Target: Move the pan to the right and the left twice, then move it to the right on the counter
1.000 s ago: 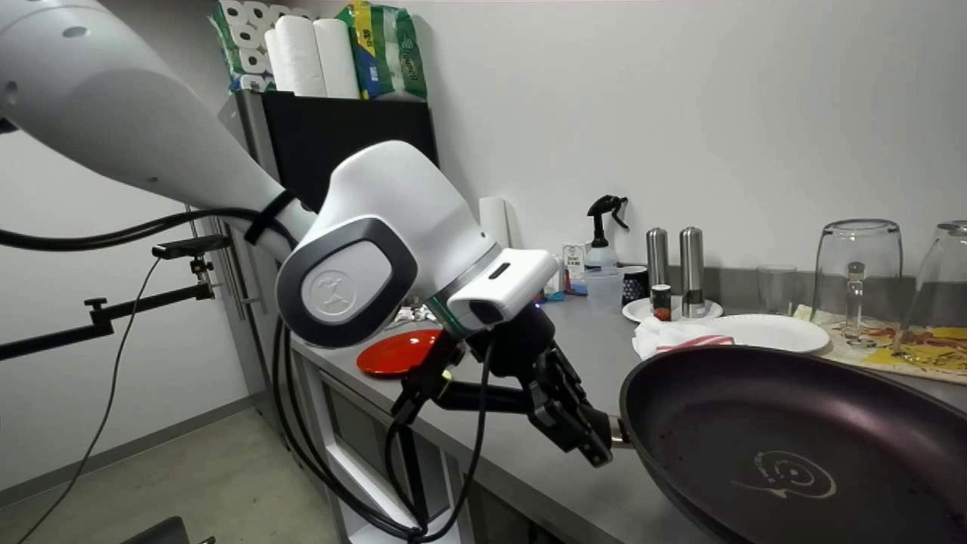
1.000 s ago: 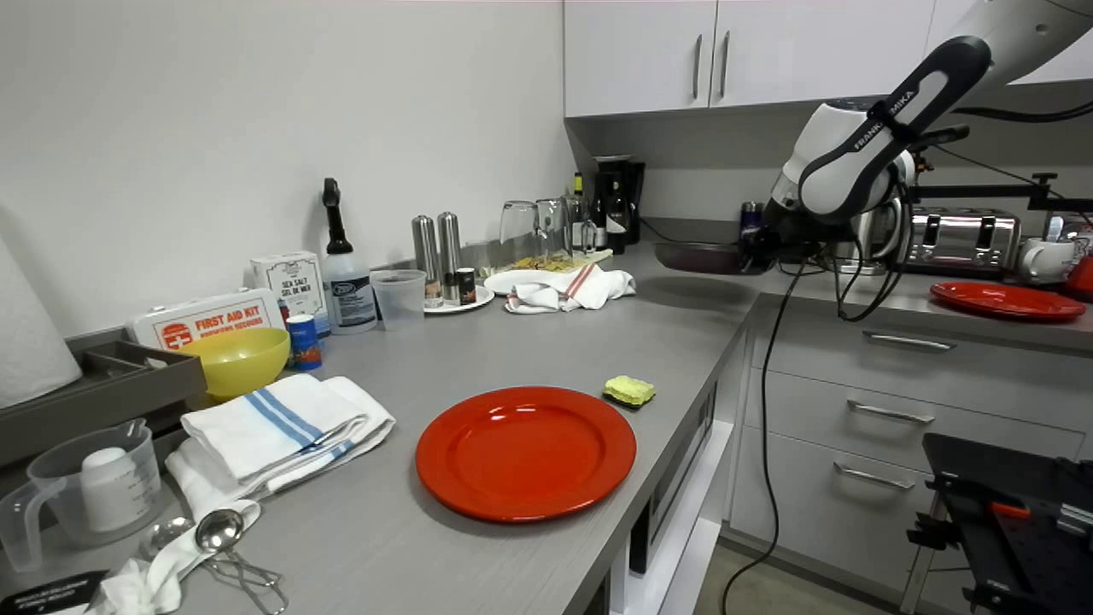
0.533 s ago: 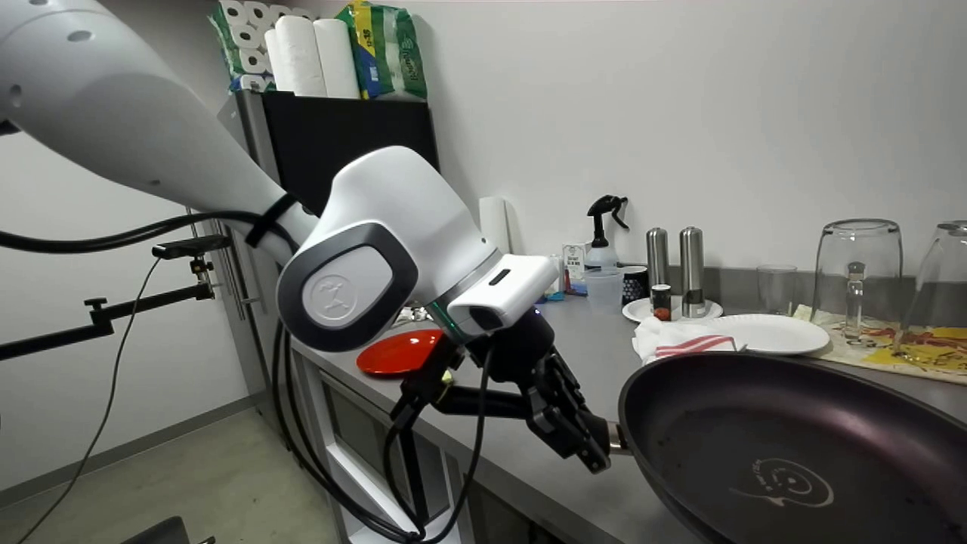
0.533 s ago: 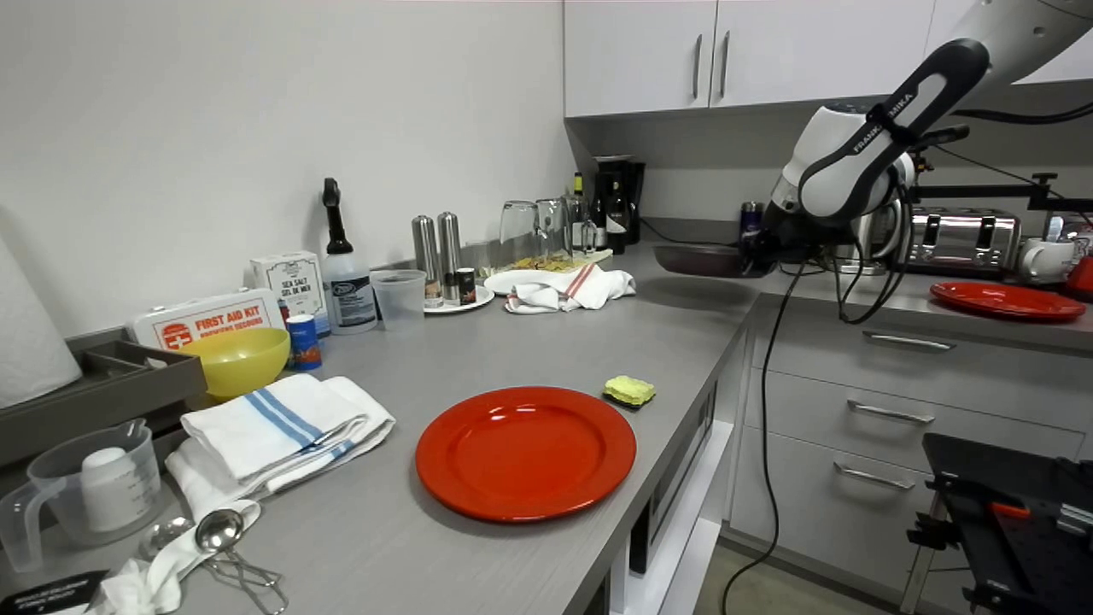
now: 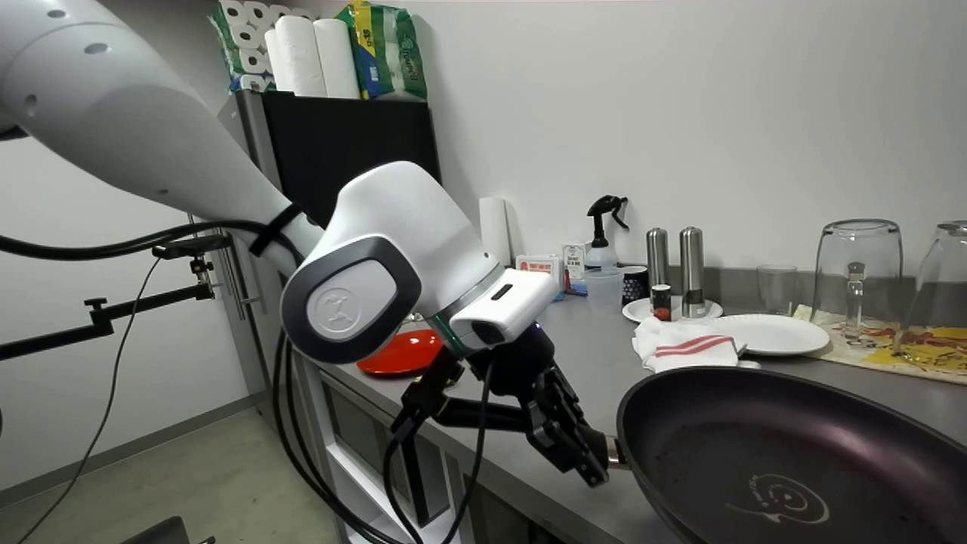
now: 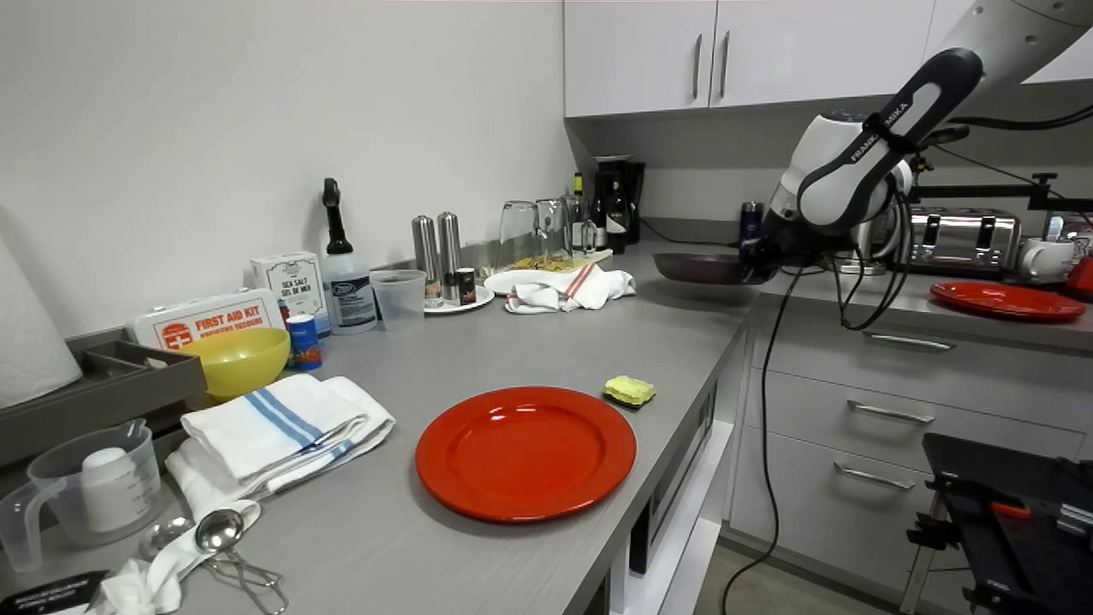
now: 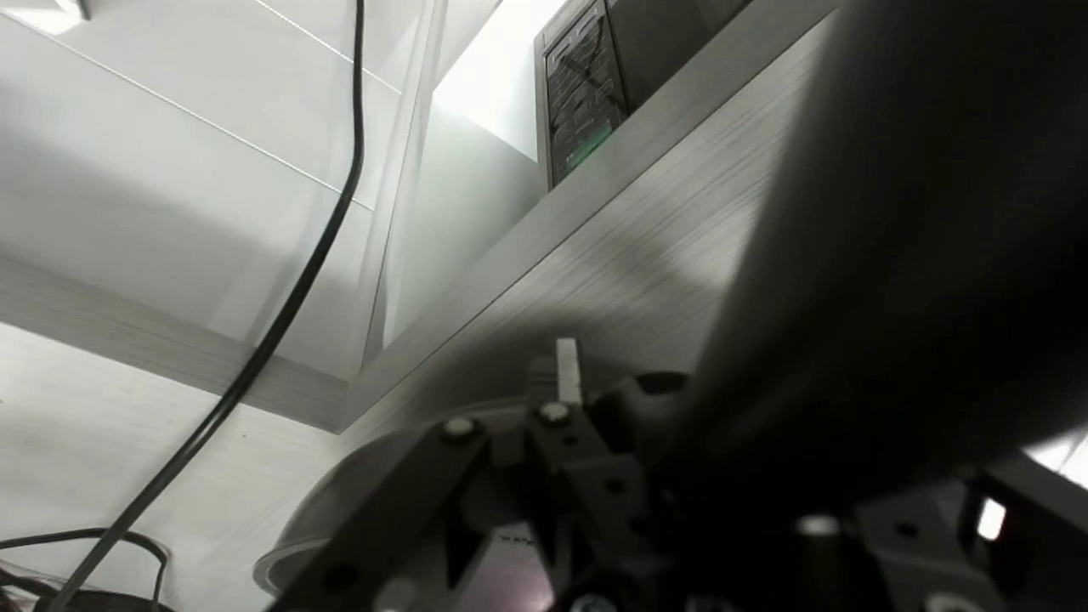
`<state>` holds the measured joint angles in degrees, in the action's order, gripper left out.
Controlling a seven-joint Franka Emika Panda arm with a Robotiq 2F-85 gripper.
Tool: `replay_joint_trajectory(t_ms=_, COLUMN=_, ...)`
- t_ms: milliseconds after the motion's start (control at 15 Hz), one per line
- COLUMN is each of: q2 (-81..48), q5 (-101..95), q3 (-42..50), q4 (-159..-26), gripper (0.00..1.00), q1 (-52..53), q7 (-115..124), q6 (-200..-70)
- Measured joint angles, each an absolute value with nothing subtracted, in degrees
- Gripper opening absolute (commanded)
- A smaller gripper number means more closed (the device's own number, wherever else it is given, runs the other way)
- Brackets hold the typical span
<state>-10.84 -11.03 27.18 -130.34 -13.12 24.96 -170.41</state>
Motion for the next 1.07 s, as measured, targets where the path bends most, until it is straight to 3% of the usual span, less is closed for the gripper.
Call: replay_joint_trajectory(t_ms=1067, q2=-18.06, q5=-13.55, q3=35.28, q4=-128.35, gripper=0.22, q1=-6.23, q7=29.08, q6=-176.07)
